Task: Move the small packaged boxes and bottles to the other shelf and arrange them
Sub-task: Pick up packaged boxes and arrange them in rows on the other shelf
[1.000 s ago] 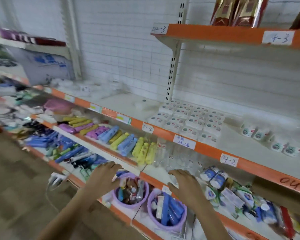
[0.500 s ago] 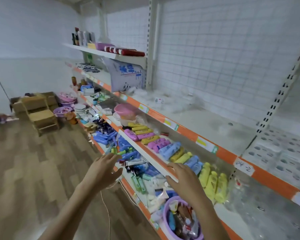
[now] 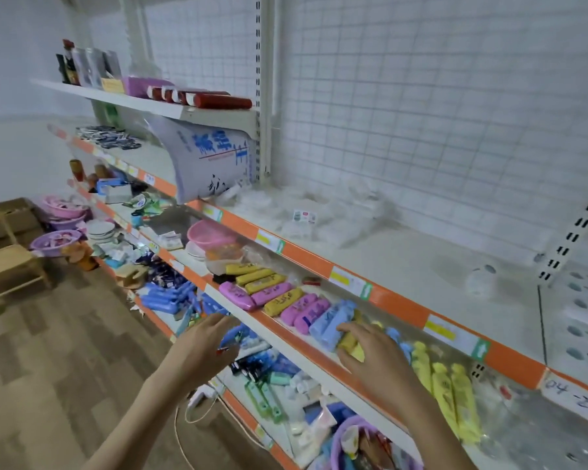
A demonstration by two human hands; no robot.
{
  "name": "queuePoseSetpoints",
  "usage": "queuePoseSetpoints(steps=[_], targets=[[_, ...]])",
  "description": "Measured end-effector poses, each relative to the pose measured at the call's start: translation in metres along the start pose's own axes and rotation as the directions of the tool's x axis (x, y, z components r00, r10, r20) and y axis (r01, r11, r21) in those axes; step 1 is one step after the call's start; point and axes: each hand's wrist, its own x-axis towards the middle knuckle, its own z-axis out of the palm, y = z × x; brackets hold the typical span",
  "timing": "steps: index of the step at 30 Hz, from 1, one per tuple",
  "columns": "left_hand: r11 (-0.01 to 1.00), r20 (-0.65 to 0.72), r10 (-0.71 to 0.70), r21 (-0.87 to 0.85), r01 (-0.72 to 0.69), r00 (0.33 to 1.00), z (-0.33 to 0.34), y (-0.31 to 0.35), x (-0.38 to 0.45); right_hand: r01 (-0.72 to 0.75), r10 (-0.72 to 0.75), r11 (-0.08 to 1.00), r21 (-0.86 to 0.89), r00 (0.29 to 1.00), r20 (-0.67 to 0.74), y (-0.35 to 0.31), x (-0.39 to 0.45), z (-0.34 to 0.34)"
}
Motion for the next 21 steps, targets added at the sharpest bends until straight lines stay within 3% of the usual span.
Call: queuePoseSetpoints(steps=[8, 13, 21], targets=[[0.971, -0.051, 0.216, -0.092, -0.219, 0.975, -0.005, -0.005, 0.172, -0.029, 0.009, 0.995, -0.092, 0.978, -0.209, 0.062, 0.133, -0.052], [0.932, -0.039, 0.346, -0.106, -0.348, 0.938, -0.013, -0.002, 0.295, -0.137, 0.134, 0.99, 0.007, 0.953, -0.272, 0.11, 0.233, -0.078], [0.915, 0.109, 0.388, -0.166, -0.368, 0.915, 0.025, 0.007, 0.459, -0.376, 0.414, 0.897, 0.233, 0.898, -0.146, 0.174, 0.336, -0.073]])
